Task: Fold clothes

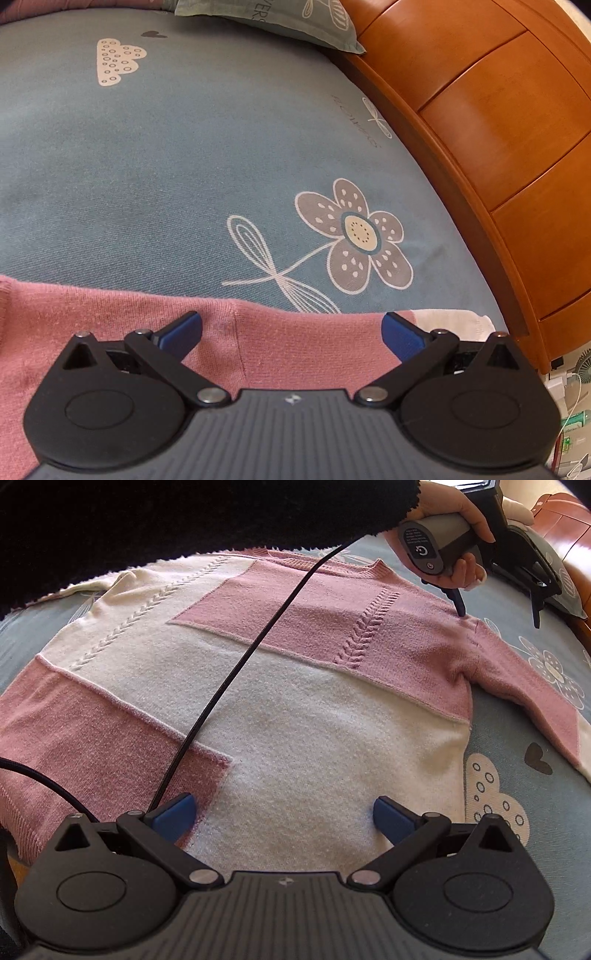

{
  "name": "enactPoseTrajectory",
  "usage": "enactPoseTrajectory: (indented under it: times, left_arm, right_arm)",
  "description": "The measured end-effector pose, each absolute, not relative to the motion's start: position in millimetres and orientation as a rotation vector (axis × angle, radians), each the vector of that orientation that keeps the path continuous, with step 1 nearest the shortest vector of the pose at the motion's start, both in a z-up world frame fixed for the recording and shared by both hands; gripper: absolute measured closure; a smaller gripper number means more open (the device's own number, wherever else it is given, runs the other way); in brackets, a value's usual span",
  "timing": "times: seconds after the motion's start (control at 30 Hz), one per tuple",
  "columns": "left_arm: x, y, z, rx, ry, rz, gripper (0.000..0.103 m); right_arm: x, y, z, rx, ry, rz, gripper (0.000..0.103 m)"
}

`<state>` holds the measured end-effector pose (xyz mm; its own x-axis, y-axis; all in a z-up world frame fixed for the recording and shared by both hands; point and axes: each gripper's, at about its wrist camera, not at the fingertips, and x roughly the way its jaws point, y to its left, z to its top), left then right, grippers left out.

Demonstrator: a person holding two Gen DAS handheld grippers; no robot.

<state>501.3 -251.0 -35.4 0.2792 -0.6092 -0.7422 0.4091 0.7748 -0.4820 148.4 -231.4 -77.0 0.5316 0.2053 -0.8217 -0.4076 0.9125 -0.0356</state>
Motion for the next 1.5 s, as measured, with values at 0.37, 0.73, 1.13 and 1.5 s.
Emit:
enactPoseTrajectory:
  times: [0.37,0.73,1.13,1.5]
  left_arm:
    - [418,-147,50,-0.122,1.008,-0.591,0.001]
    - [331,-43,4,-0.162,1.052,-0.415,0.001]
    - [251,-31,-58,-0.104,0.993,-0.373,0.001]
    - [125,-15,-69,-0.056,0.854,-0.28,0.001]
  right_arm:
    - [153,-233,-77,-0.211,0.953,0.358,0.0]
    - [158,-230,-79,-0.195,0.924,0.354,0.0]
    - [164,-231,-81,-0.171,0.89,0.373,0.0]
    - [167,-233,-81,-0.162,0.875,0.393,0.0]
